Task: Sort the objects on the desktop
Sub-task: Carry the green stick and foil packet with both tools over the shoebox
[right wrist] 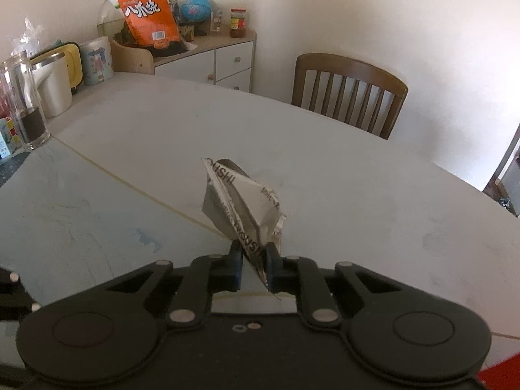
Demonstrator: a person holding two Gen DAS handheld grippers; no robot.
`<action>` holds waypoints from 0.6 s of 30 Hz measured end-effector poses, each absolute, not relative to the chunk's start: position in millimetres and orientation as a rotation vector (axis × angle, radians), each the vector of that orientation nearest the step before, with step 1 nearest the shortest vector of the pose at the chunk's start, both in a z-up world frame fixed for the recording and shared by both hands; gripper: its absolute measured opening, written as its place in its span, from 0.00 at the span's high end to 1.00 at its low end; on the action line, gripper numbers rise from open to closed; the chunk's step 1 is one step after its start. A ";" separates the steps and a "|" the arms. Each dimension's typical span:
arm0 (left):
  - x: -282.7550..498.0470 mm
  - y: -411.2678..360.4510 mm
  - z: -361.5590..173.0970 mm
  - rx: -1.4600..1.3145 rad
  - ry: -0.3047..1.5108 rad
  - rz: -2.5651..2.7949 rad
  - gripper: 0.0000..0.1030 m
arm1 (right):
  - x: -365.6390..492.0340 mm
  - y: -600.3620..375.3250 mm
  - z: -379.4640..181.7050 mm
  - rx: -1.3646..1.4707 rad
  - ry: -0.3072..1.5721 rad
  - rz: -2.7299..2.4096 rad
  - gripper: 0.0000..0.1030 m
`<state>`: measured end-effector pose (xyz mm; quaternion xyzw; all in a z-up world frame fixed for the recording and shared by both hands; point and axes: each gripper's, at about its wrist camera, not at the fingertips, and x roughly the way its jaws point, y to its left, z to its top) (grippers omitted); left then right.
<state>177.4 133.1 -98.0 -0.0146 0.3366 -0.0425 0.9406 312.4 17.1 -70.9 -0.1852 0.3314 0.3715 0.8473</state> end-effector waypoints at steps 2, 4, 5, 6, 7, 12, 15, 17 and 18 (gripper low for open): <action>174.7 133.2 -94.8 -0.033 0.677 -0.090 0.87 | 309.2 12.1 -66.6 -0.382 0.699 0.775 0.88; 170.7 133.1 -91.4 -0.035 0.663 -0.098 0.87 | 305.4 6.7 -62.4 -0.374 0.699 0.764 0.88; 168.4 133.0 -90.2 -0.036 0.656 -0.103 0.87 | 302.7 4.2 -60.1 -0.369 0.701 0.761 0.88; 165.9 132.3 -88.9 -0.033 0.653 -0.107 0.87 | 299.8 1.3 -57.8 -0.367 0.702 0.754 0.88; 164.3 132.1 -88.0 -0.035 0.653 -0.110 0.87 | 296.9 -1.5 -55.9 -0.365 0.703 0.748 0.88; 155.2 131.8 -80.5 -0.041 0.637 -0.131 0.87 | 282.7 -17.9 -46.4 -0.337 0.720 0.717 0.88; 148.0 131.9 -76.4 -0.039 0.622 -0.144 0.87 | 271.7 -27.2 -40.7 -0.327 0.721 0.692 0.88; 143.4 132.1 -73.1 -0.040 0.617 -0.153 0.87 | 263.1 -32.7 -36.9 -0.324 0.721 0.676 0.88; 141.2 131.9 -70.7 -0.039 0.611 -0.158 0.87 | 259.1 -35.8 -34.9 -0.322 0.722 0.670 0.88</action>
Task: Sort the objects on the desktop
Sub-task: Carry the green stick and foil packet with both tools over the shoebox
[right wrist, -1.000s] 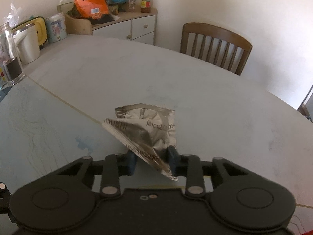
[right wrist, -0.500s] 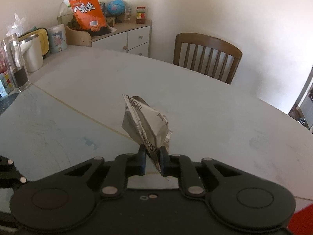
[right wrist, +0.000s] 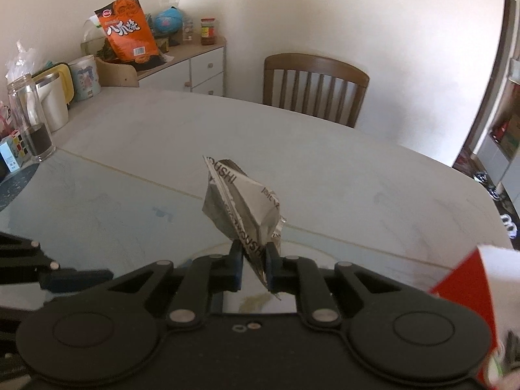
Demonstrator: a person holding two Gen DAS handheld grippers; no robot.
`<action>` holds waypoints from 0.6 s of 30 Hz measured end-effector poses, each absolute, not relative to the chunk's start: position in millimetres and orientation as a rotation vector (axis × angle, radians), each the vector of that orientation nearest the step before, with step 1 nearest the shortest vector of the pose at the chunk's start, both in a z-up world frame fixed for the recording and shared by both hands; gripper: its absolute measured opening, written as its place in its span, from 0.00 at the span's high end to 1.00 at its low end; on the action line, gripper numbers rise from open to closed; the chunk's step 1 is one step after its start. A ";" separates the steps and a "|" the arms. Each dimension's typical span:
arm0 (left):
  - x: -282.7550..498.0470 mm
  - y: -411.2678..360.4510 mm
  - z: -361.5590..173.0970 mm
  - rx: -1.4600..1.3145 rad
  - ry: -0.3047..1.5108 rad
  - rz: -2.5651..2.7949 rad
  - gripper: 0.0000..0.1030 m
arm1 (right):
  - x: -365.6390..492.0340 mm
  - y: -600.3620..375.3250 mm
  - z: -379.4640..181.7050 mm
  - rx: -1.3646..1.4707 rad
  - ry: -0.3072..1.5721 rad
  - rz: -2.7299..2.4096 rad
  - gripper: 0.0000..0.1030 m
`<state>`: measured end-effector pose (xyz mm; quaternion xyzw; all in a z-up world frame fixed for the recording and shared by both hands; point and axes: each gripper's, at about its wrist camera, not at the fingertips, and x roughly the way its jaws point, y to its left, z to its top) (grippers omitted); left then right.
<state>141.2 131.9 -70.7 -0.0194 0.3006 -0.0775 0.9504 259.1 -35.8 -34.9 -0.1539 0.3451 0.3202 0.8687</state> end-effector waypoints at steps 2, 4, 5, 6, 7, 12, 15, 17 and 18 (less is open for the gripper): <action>135.3 130.0 -65.4 -0.035 0.598 -0.169 0.88 | 250.4 -42.1 -31.1 -0.314 0.725 0.656 0.88; 131.6 129.8 -60.4 -0.032 0.587 -0.179 0.88 | 240.6 -47.8 -26.9 -0.309 0.724 0.638 0.88; 129.7 129.6 -58.3 -0.031 0.582 -0.183 0.88 | 237.0 -50.5 -25.2 -0.303 0.725 0.631 0.88; 127.7 129.2 -56.0 -0.030 0.576 -0.188 0.89 | 233.1 -53.2 -23.2 -0.297 0.726 0.624 0.88; 126.0 128.7 -53.3 -0.027 0.571 -0.196 0.90 | 227.8 -56.0 -20.9 -0.295 0.724 0.614 0.88; 122.7 123.6 -43.4 -0.008 0.548 -0.228 0.92 | 207.5 -68.7 -8.7 -0.278 0.715 0.579 0.88; 122.8 120.2 -39.2 -0.002 0.543 -0.246 0.92 | 198.0 -77.9 -2.8 -0.262 0.712 0.550 0.88; 122.2 118.9 -33.2 0.001 0.530 -0.258 0.92 | 191.3 -85.1 1.5 -0.254 0.708 0.534 0.88; 122.2 118.0 -30.1 0.003 0.523 -0.263 0.92 | 188.6 -87.8 3.5 -0.252 0.705 0.525 0.88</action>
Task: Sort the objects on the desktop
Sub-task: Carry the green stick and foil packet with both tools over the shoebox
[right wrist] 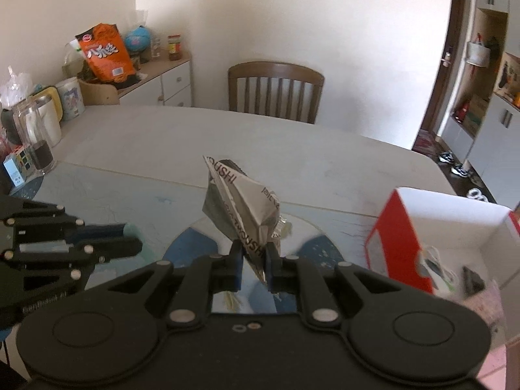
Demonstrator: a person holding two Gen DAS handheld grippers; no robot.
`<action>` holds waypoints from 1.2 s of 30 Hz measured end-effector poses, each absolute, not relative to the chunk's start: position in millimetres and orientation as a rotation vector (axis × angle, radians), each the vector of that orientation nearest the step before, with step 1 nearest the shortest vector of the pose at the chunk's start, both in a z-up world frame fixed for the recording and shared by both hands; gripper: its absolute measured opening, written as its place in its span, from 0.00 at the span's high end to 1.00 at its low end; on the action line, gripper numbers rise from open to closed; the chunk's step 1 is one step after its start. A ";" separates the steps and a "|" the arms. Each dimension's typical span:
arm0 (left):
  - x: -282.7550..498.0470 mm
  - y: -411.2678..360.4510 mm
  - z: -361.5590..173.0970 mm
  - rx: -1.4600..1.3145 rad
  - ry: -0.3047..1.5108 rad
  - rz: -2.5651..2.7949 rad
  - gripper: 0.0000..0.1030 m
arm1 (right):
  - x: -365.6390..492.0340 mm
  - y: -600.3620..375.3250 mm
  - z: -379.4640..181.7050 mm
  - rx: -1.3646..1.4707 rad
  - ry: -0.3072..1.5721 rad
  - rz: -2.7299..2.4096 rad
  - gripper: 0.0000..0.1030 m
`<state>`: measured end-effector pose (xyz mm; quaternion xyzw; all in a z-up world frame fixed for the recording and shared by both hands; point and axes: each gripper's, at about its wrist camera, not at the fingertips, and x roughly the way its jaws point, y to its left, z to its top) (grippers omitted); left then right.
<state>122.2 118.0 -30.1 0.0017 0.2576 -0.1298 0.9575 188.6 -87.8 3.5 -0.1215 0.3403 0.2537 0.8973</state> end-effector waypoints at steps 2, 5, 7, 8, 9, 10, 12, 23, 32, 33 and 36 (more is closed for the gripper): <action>122.8 115.7 -23.4 0.007 0.512 -0.277 0.92 | 182.3 -93.9 8.7 -0.245 0.699 0.505 0.88; 123.5 110.2 -11.5 0.016 0.491 -0.307 0.92 | 173.9 -104.0 17.4 -0.229 0.690 0.478 0.88; 124.9 104.8 -1.8 0.024 0.479 -0.331 0.92 | 168.2 -110.6 23.9 -0.221 0.681 0.458 0.88; 125.5 102.2 3.7 0.025 0.472 -0.344 0.92 | 165.9 -114.7 26.4 -0.215 0.678 0.448 0.88; 125.7 99.0 8.5 0.031 0.464 -0.354 0.92 | 163.4 -118.4 29.6 -0.209 0.676 0.437 0.88; 126.3 96.1 13.0 0.038 0.456 -0.365 0.92 | 161.2 -122.4 32.5 -0.202 0.674 0.429 0.88; 128.5 89.9 22.0 0.043 0.441 -0.387 0.92 | 156.4 -130.2 38.0 -0.191 0.669 0.412 0.88; 151.2 40.7 52.5 0.049 0.408 -0.478 0.92 | 154.7 -189.6 61.1 -0.097 0.702 0.391 0.88; 175.9 -22.5 65.3 0.050 0.426 -0.474 0.92 | 181.6 -249.5 69.0 -0.096 0.760 0.440 0.89; 178.4 -30.3 65.9 0.053 0.426 -0.474 0.92 | 185.7 -256.3 69.5 -0.099 0.760 0.445 0.89; 188.5 -52.4 68.8 0.057 0.426 -0.470 0.92 | 194.9 -273.5 71.9 -0.110 0.758 0.456 0.89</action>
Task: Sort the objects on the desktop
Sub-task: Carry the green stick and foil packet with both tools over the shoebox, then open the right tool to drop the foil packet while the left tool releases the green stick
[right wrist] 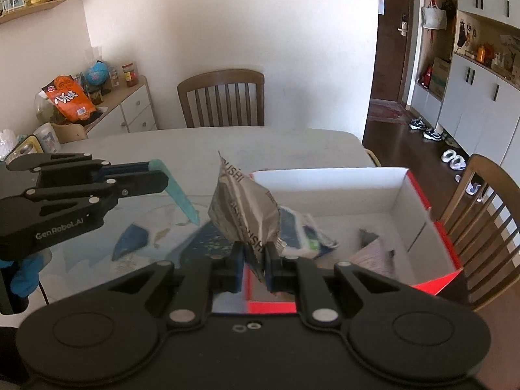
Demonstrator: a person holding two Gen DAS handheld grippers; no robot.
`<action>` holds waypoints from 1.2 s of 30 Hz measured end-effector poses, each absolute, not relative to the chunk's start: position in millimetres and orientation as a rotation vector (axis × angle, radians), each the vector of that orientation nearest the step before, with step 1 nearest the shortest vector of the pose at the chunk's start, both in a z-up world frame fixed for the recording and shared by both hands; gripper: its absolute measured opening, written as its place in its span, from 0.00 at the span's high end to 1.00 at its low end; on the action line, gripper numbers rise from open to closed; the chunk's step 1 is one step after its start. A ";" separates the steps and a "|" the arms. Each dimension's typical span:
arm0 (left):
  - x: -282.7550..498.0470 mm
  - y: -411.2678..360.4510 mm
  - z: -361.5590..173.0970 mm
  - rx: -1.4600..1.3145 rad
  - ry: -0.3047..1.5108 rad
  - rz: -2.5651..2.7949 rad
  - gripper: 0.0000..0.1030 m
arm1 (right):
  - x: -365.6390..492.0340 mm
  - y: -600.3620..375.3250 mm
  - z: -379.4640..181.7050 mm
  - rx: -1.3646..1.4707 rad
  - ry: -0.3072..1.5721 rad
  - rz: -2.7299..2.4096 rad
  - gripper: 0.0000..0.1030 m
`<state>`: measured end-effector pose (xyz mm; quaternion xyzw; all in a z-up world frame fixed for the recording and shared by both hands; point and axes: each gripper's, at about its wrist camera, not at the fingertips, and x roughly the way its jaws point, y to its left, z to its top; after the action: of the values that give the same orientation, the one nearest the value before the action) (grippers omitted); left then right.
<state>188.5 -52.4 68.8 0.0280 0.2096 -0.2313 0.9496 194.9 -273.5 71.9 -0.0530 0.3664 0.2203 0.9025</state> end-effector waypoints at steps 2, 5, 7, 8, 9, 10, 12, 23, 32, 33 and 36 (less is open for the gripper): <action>195.2 -63.7 68.4 0.055 0.432 -0.464 0.92 | 202.4 -284.8 72.5 -0.116 0.755 0.459 0.89; 204.1 -80.1 67.4 0.050 0.445 -0.463 0.92 | 213.3 -299.1 72.8 -0.129 0.760 0.463 0.89; 209.6 -88.5 66.6 0.050 0.453 -0.464 0.92 | 219.1 -308.3 72.6 -0.137 0.763 0.469 0.89; 213.1 -94.0 66.8 0.047 0.461 -0.468 0.92 | 222.2 -313.0 72.4 -0.143 0.764 0.471 0.89; 215.9 -96.7 66.9 0.044 0.467 -0.471 0.92 | 225.6 -317.5 72.1 -0.145 0.767 0.472 0.89; 219.3 -102.0 67.2 0.045 0.474 -0.474 0.92 | 228.4 -323.2 71.7 -0.144 0.768 0.474 0.89; 226.5 -111.3 67.9 0.049 0.490 -0.482 0.92 | 234.2 -332.5 70.3 -0.147 0.773 0.473 0.89; 276.0 -136.9 48.8 -0.025 0.631 -0.509 0.92 | 268.2 -375.8 53.6 -0.205 0.799 0.438 0.89; 324.1 -148.2 16.3 -0.111 0.803 -0.528 0.92 | 291.8 -388.3 30.9 -0.228 0.859 0.417 0.89; 328.6 -148.0 13.3 -0.121 0.814 -0.525 0.92 | 294.1 -389.1 29.2 -0.230 0.862 0.411 0.89; 340.8 -146.1 4.0 -0.155 0.842 -0.508 0.92 | 300.8 -393.4 22.7 -0.237 0.871 0.403 0.89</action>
<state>340.8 -146.1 4.0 -0.0742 0.4040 -0.2434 0.8786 300.8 -393.4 22.7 -0.1136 0.4179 0.1936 0.8803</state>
